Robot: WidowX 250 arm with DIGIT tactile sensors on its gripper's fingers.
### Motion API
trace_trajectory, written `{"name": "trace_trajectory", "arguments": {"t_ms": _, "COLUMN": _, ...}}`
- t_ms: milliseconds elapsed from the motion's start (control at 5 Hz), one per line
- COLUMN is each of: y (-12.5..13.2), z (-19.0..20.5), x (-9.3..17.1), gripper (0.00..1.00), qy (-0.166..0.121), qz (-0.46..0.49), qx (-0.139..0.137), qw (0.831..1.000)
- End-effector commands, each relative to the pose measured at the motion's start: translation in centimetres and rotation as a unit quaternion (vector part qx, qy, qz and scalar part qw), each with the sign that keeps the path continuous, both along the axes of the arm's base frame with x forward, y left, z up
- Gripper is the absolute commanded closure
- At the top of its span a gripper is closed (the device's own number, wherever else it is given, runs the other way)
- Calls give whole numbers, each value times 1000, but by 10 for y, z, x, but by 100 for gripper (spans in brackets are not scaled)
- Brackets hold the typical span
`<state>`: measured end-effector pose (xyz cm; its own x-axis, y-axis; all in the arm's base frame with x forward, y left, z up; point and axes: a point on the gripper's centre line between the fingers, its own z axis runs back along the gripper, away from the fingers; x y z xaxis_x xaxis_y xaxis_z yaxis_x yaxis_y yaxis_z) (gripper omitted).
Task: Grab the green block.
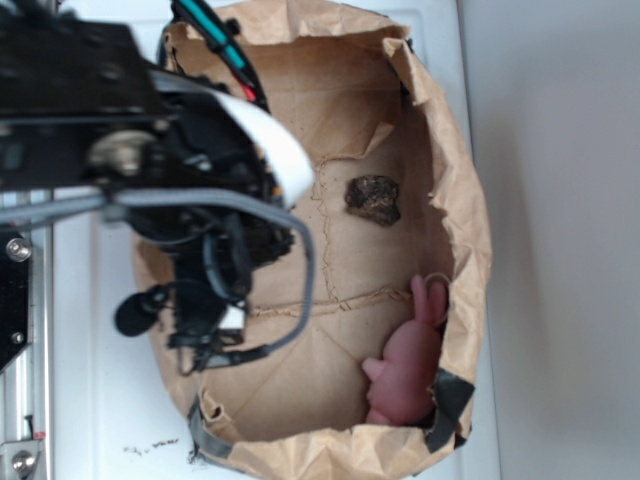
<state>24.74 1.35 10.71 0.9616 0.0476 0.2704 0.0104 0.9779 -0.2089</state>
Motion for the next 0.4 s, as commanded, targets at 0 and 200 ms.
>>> {"name": "trace_trajectory", "arguments": {"t_ms": 0, "y": 39, "z": -47, "x": 37, "gripper": 0, "qy": 50, "qz": 63, "qx": -3, "qw": 997}}
{"name": "trace_trajectory", "arguments": {"t_ms": 200, "y": 42, "z": -53, "x": 36, "gripper": 0, "qy": 47, "qz": 61, "qx": -1, "qw": 997}}
